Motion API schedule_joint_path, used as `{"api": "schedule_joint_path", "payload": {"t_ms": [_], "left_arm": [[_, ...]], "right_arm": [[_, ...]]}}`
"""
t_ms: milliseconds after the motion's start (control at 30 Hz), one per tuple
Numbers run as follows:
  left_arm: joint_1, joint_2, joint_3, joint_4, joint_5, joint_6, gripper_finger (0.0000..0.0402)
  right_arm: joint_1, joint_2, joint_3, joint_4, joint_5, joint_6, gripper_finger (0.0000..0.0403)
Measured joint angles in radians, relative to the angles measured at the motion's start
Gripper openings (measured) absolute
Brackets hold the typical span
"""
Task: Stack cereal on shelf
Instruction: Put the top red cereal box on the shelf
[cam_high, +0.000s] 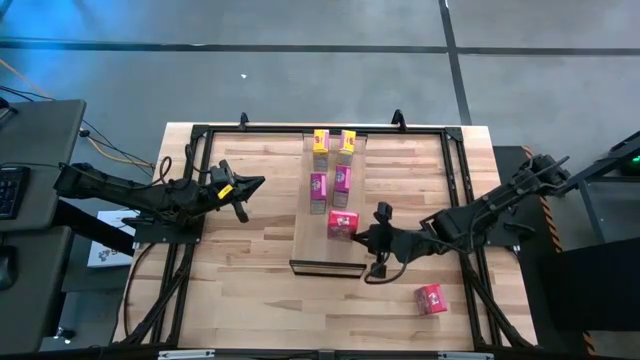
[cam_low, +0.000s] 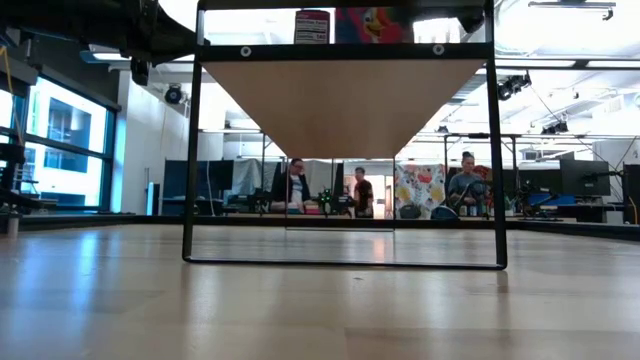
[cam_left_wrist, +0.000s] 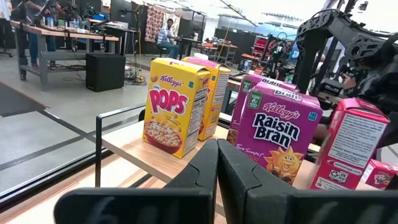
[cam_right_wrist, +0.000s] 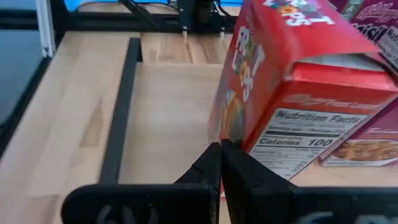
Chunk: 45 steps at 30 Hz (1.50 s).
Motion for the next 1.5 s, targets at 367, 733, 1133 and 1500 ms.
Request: {"api": "schedule_joint_path", "payload": {"t_ms": [367, 733, 1133, 1500], "left_arm": [[0.000, 0.000, 0.000, 0.000, 0.000, 0.000, 0.0000], [0.000, 0.000, 0.000, 0.000, 0.000, 0.000, 0.0000], [0.000, 0.000, 0.000, 0.000, 0.000, 0.000, 0.0000], [0.000, 0.000, 0.000, 0.000, 0.000, 0.000, 0.0000]], "right_arm": [[-0.007, -0.003, 0.000, -0.157, 0.063, -0.026, 0.0000], [-0.083, -0.012, 0.000, -0.161, 0.072, -0.069, 0.0000], [-0.156, -0.016, 0.001, -0.160, 0.083, -0.138, 0.0000], [-0.188, -0.043, 0.002, -0.122, 0.050, -0.175, 0.0000]]}}
